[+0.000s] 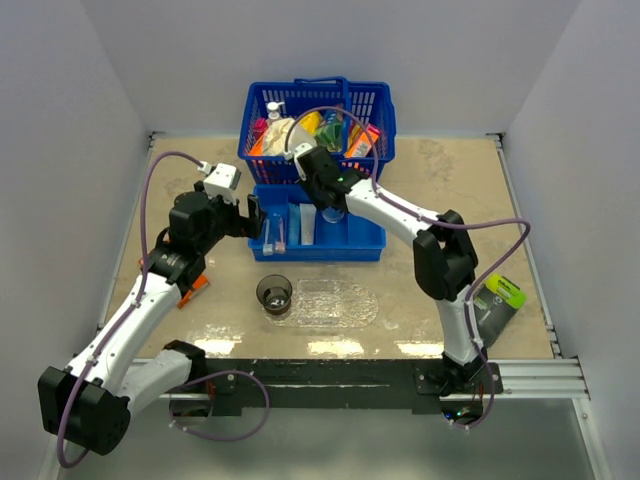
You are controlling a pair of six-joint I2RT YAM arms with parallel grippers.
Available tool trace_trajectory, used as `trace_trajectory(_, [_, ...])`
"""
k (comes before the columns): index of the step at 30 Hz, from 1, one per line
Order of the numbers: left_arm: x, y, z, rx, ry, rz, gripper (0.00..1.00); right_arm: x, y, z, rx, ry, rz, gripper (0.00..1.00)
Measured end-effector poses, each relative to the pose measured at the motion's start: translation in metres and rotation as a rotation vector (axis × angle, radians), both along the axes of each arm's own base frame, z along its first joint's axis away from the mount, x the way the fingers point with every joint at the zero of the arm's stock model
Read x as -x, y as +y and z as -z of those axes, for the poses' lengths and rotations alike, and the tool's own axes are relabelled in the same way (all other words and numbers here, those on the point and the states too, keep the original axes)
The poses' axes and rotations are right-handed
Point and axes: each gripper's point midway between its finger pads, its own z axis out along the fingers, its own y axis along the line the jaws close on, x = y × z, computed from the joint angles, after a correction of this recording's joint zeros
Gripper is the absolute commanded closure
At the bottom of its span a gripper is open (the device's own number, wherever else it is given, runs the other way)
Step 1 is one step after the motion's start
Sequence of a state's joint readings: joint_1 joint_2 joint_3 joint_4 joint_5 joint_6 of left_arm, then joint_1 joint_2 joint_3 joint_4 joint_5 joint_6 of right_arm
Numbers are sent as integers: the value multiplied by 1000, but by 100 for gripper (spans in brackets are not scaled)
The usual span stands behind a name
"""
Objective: Prepare toiletry sets of a toothbrush and toothpaste on the tray
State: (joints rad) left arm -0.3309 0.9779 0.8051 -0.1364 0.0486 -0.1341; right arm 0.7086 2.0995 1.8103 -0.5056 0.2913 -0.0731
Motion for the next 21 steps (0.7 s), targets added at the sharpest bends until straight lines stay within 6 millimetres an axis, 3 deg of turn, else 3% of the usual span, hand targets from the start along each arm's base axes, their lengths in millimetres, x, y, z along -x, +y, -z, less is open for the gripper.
trace_trajectory(4, [0,0,0,0,0,0,4,4,-3,-18,-7,-25,-21,100])
trace_trajectory(11, [0,0,0,1,0,0,4,17,-10,-84,-82,-108,-52,100])
trace_trajectory(21, [1,-1,0,4,1,6,4,54,-29,-109,-110,-92,-86,100])
